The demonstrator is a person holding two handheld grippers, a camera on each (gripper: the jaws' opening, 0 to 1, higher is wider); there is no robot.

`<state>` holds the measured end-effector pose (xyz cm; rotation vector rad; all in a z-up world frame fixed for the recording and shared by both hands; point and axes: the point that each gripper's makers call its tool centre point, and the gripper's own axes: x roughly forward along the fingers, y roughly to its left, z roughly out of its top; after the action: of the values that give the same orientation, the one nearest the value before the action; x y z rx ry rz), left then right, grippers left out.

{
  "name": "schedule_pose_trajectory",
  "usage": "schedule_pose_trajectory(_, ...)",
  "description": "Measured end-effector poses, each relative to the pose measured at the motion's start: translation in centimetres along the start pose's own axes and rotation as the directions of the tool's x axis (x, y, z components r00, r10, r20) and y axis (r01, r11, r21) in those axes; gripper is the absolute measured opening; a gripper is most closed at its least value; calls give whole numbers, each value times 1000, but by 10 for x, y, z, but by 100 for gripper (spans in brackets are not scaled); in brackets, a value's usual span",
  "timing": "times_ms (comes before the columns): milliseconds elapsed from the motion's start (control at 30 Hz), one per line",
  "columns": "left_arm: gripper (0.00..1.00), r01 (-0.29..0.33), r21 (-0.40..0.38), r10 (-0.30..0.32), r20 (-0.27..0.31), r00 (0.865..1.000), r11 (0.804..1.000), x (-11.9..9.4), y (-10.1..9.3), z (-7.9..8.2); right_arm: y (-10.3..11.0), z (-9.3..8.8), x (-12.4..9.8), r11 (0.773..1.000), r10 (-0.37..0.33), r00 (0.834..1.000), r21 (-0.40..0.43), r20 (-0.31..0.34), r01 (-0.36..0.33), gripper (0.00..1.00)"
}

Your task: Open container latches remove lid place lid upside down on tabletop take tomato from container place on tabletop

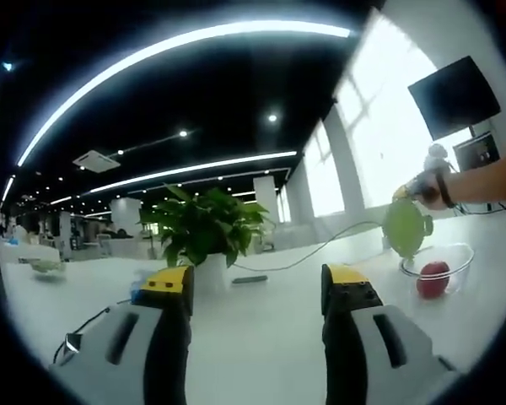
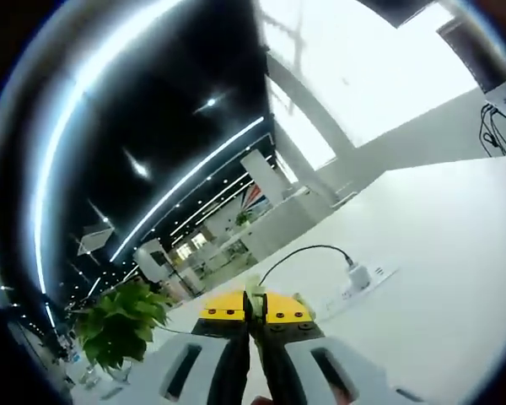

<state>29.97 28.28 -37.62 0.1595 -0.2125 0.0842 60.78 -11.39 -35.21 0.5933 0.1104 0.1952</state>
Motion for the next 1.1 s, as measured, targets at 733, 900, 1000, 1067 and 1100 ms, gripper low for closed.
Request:
schedule_pose_trajectory(733,58,-16,-21,16,-4,1000,1000,-3,11,-7,48,-54,22,964,-19,999,-267,-30,10,0)
schedule_pose_trajectory(900,57,-21,-26,21,-5,1000,999,-7,16,-8,57,-69,28,948,-25,999,-317,-34,13,1)
schedule_pose_trajectory(1000,57,-28,-28,28,-6,1000,999,-9,19,-8,61,-78,30,935,-28,999,-356,-46,10,1)
schedule_pose_trajectory(1067,57,-32,-30,32,-6,999,999,-10,20,-9,66,-84,29,929,-28,999,-371,-44,10,1)
schedule_pose_trajectory(1100,57,-33,-30,33,-6,999,999,-11,21,-9,68,-87,31,923,-26,998,-384,-50,5,1)
